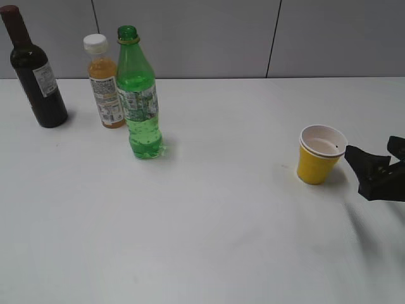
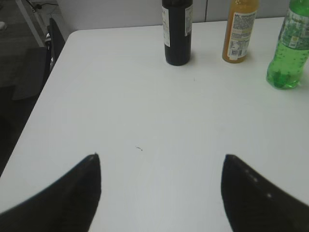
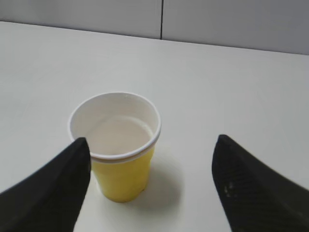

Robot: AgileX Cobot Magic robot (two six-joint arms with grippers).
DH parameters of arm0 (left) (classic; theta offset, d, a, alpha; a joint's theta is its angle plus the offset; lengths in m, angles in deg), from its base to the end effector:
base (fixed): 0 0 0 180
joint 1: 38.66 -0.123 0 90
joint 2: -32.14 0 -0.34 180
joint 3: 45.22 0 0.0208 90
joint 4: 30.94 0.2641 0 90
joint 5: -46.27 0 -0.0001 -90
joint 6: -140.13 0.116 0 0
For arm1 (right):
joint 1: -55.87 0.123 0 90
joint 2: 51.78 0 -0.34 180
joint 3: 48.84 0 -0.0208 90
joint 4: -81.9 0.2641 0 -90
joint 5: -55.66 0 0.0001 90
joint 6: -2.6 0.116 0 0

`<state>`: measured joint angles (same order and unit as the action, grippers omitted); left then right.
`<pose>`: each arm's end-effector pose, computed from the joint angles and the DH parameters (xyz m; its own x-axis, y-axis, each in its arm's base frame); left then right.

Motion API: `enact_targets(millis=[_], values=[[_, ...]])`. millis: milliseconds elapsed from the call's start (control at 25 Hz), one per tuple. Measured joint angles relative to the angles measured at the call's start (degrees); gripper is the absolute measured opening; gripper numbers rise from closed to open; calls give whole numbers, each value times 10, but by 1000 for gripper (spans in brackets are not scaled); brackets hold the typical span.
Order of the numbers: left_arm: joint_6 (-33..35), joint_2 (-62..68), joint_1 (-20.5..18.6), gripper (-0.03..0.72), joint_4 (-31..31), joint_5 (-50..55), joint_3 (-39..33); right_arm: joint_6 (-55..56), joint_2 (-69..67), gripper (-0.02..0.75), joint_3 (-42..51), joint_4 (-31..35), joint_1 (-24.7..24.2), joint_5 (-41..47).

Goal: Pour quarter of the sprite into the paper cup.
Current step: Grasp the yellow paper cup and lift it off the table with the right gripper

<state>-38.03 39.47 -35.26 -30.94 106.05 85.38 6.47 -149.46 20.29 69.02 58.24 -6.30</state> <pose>-0.0240 0.0014 0.2768 -0.4434 0.0585 -0.8944 0.0736 0.9969 0.0287 0.2344 0.0325 0.1771 -0.2570 -0.0494 -0.9651 -0.2404 0.9706 0.0143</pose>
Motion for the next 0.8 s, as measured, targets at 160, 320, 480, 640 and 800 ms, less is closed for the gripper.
enact_targets(millis=[160,320,480,640,800], values=[[0,0,0,589,0,0,0,0,-31,592,0,-14,0,-24],[0,0,0,589,0,0,0,1,-52,592,0,-14,0,-34],[0,0,0,589,0,0,0,1,-73,657,0,-30,0,-38],[0,0,0,589,0,0,0,1,-100,672,0,-36,0,-64],[0,0,0,589,0,0,0,1,-136,675,0,-36,0,-71]])
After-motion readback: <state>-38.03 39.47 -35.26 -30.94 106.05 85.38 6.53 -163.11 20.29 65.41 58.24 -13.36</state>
